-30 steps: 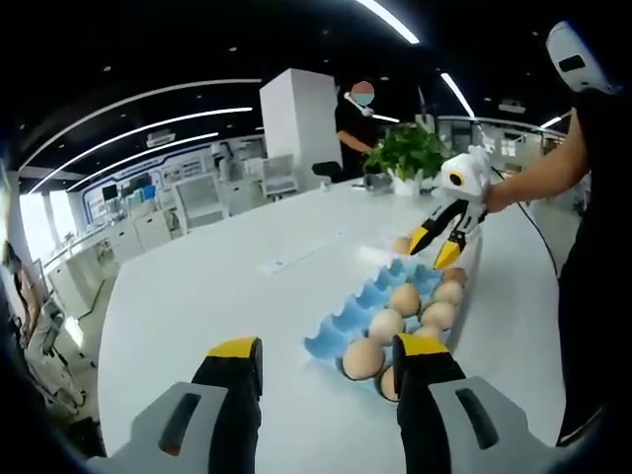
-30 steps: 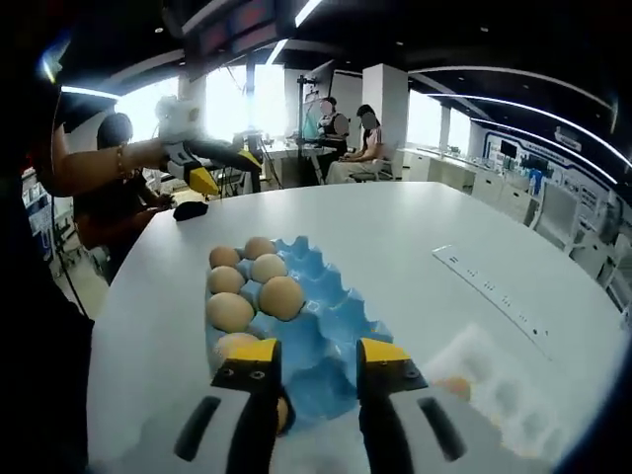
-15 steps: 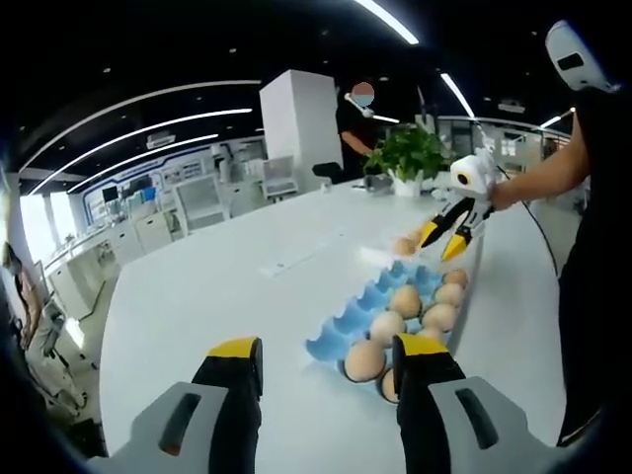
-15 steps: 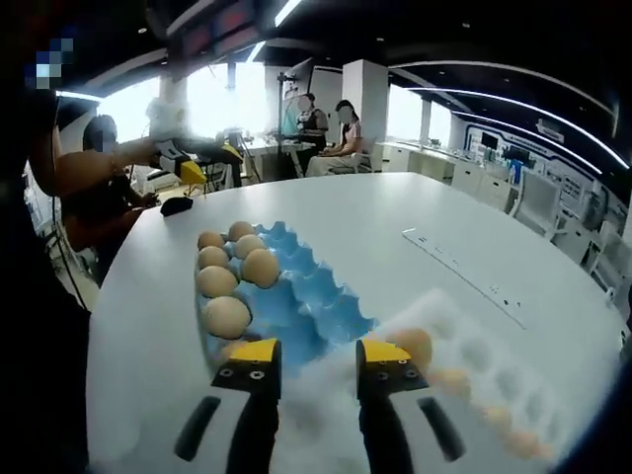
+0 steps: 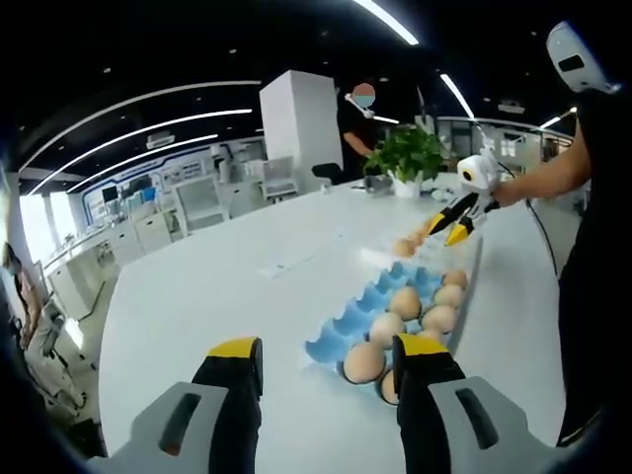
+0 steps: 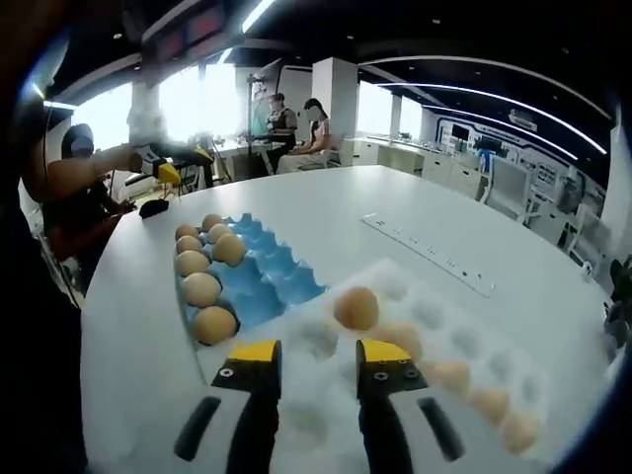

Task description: Place the egg into an empty slot of the egg tray after lifting it from the table, then release the egg inside the slot.

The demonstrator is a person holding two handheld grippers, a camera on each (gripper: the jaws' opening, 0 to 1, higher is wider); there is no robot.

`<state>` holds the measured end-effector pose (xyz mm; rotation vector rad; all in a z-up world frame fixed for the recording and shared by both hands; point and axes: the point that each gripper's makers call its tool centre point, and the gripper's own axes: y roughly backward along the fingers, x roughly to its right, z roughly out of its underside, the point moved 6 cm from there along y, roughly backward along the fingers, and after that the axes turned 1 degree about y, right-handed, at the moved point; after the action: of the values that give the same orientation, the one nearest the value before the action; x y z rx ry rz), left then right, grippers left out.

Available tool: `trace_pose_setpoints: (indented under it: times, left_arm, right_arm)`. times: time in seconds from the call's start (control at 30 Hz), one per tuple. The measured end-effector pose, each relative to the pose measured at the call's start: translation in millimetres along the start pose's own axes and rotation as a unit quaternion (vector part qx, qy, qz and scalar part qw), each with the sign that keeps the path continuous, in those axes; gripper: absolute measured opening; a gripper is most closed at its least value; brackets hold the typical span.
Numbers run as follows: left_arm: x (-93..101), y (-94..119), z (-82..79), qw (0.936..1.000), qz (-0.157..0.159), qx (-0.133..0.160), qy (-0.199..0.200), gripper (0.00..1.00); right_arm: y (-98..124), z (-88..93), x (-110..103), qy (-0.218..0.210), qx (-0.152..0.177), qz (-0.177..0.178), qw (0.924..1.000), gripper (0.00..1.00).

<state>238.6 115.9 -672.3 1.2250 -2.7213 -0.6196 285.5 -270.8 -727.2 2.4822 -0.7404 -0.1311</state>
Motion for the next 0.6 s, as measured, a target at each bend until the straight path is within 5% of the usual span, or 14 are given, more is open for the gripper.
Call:
trace_pose_setpoints:
  times: [0.6]
  left_arm:
    - [1.4,-1.5,-0.1,1.0,0.003,-0.004,0.001,0.53]
  right_arm:
    - [50.3,33.0,39.6,-0.032,-0.024,0.089,0.9953,0.3]
